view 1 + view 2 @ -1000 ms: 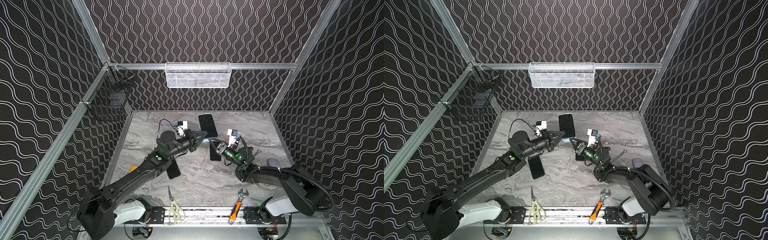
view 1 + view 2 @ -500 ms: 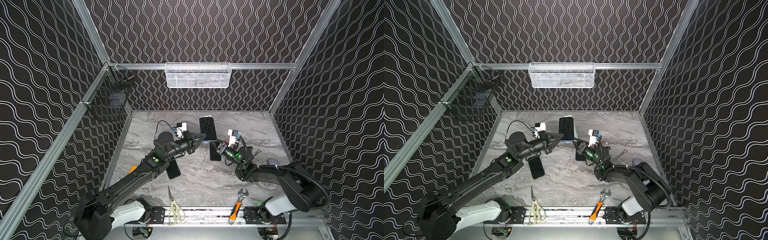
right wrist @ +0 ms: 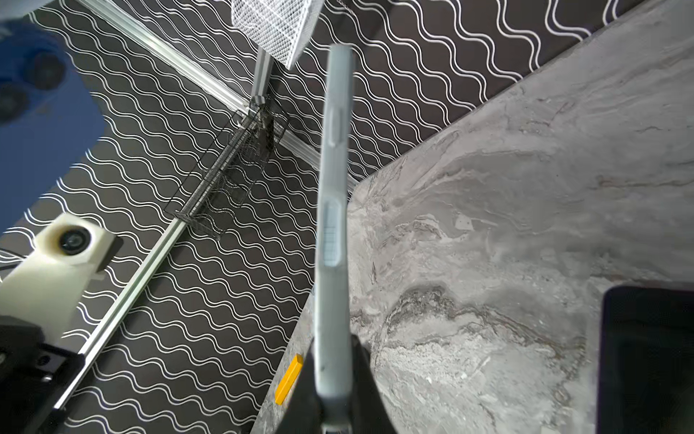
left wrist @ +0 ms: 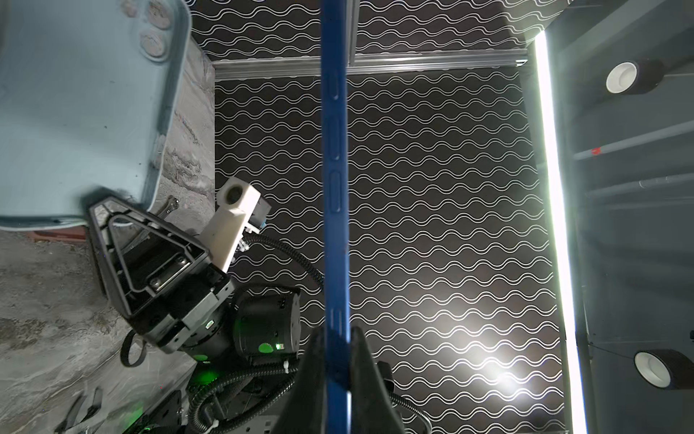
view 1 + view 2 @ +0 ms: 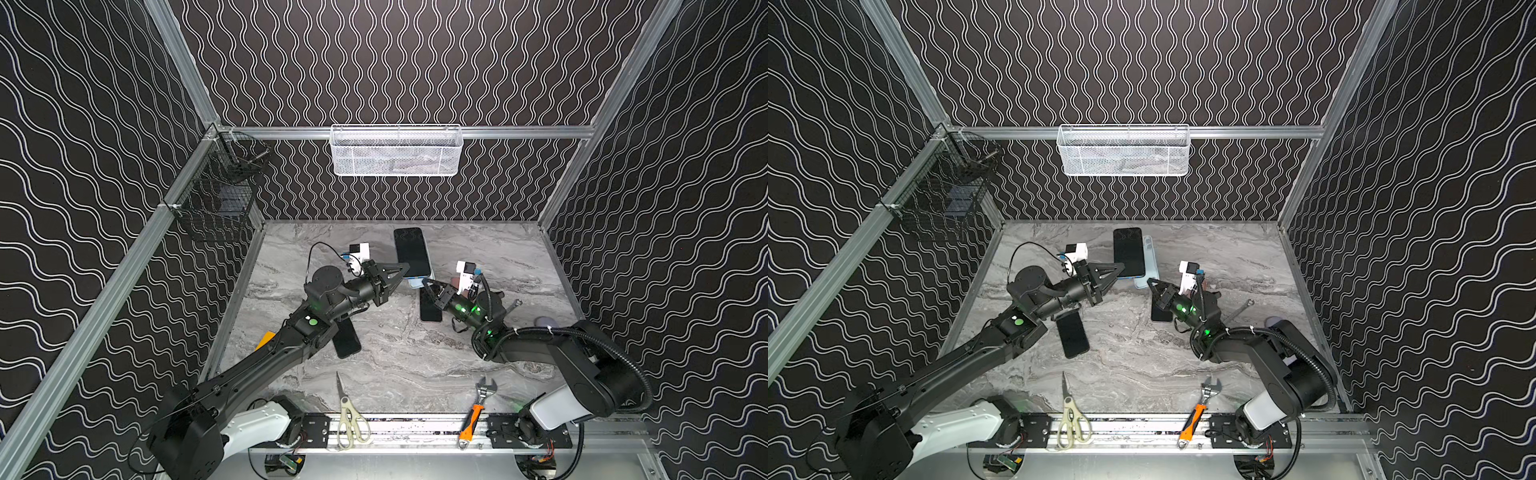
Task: Take the phone out of the phone case
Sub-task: Remove the phone case from the phone.
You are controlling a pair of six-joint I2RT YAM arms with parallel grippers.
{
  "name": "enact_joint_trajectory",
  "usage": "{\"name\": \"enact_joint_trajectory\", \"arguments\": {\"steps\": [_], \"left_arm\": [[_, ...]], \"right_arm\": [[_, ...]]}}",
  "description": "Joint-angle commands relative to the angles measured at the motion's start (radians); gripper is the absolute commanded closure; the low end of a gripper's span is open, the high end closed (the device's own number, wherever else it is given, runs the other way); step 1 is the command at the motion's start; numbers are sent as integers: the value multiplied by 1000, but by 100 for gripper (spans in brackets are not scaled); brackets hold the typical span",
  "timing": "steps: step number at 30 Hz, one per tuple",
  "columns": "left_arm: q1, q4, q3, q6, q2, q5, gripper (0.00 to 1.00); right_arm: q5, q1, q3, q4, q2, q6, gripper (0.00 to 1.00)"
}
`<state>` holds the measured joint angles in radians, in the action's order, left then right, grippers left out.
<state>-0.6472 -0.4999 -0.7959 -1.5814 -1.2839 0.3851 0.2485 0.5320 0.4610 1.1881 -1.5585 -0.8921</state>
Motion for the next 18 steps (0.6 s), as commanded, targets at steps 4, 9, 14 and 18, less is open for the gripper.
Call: {"name": "enact_joint_trajectory", "arguments": {"steps": [4, 9, 14, 18], "left_arm": [[10, -102, 3, 64, 7, -3, 100], [80, -101, 21, 100, 20, 40, 100], [188, -101, 51, 128, 43, 108, 100], [257, -101, 69, 145, 42, 176, 100]], "right_arm": [[8, -6, 23, -12, -10, -45, 95], [10, -4, 44, -103, -24, -93, 93], [3, 5, 57, -108, -71, -135, 93], [-4, 8, 74, -112, -106, -152, 93]]}}
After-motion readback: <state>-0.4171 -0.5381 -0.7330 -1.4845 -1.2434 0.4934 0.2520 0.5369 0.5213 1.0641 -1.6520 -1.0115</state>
